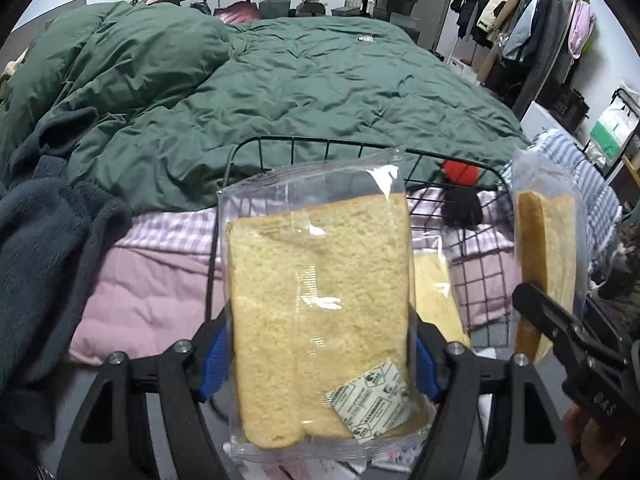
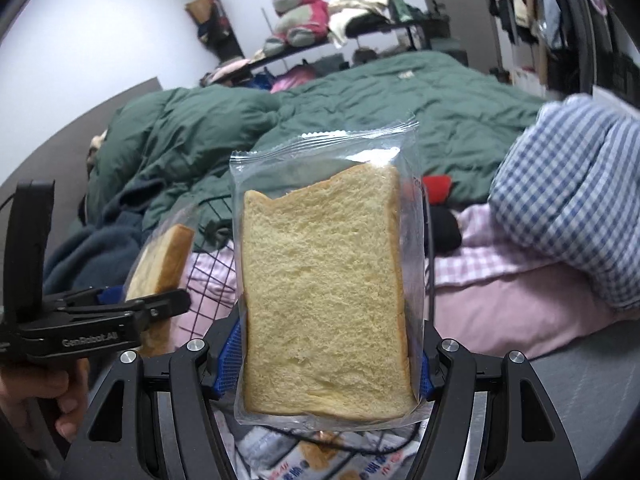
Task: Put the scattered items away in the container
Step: 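Carry both bread bags into the wire basket and open both grippers, then pull both grippers back from the basket toward the snack packets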
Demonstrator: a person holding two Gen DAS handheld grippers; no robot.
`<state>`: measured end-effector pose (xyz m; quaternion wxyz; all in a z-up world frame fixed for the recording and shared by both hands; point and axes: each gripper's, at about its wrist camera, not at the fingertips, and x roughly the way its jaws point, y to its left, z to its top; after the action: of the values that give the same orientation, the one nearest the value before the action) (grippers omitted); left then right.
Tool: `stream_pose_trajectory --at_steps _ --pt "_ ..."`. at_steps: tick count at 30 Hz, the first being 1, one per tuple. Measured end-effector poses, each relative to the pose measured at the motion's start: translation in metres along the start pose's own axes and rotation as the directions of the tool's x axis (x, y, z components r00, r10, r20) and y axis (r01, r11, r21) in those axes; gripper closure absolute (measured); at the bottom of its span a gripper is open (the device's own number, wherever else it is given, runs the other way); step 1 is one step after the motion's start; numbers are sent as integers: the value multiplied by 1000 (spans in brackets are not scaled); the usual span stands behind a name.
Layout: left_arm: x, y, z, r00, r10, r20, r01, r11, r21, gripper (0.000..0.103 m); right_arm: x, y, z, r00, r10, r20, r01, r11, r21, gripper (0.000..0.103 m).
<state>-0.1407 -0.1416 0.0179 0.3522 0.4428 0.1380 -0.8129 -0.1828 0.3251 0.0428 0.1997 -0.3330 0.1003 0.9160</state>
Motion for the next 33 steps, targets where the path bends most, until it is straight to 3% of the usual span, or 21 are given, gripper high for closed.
stream_pose_trajectory --at_steps 4,6,9,11,17,22,24,27,31,33 --pt "15 -1 9 999 38 20 -39 998 39 26 16 2 5 1000 -20 -15 19 999 -39 35" --pt "20 -3 12 998 61 31 -62 997 44 25 21 0 8 999 -21 -24 21 999 -33 30" --pt "28 -5 14 996 83 20 -85 995 61 13 20 2 8 998 -57 -28 56 997 -55 18" --pt "27 -3 14 998 67 19 -68 997 47 12 14 5 9 998 -65 -2 65 995 -81 18" --pt "7 -5 3 993 99 66 -104 992 74 12 0 6 6 995 -87 38 90 994 -65 17" --pt "-13 -4 -17 991 110 80 -116 991 64 12 -21 9 -7 998 -48 38 49 998 -27 17" --pt "-21 -5 -24 995 80 64 -85 994 67 12 -27 10 -11 997 -65 30 65 998 -15 17" --pt "-35 -9 -35 988 130 87 -139 984 111 12 -39 5 -21 997 -68 27 68 998 19 17" --pt "-51 -7 -51 991 103 83 -111 989 97 12 -51 -6 -37 999 -34 4 33 995 90 17" --pt "-57 -8 -59 987 132 94 -141 985 99 12 -54 -8 -45 999 -42 -25 44 993 108 17"
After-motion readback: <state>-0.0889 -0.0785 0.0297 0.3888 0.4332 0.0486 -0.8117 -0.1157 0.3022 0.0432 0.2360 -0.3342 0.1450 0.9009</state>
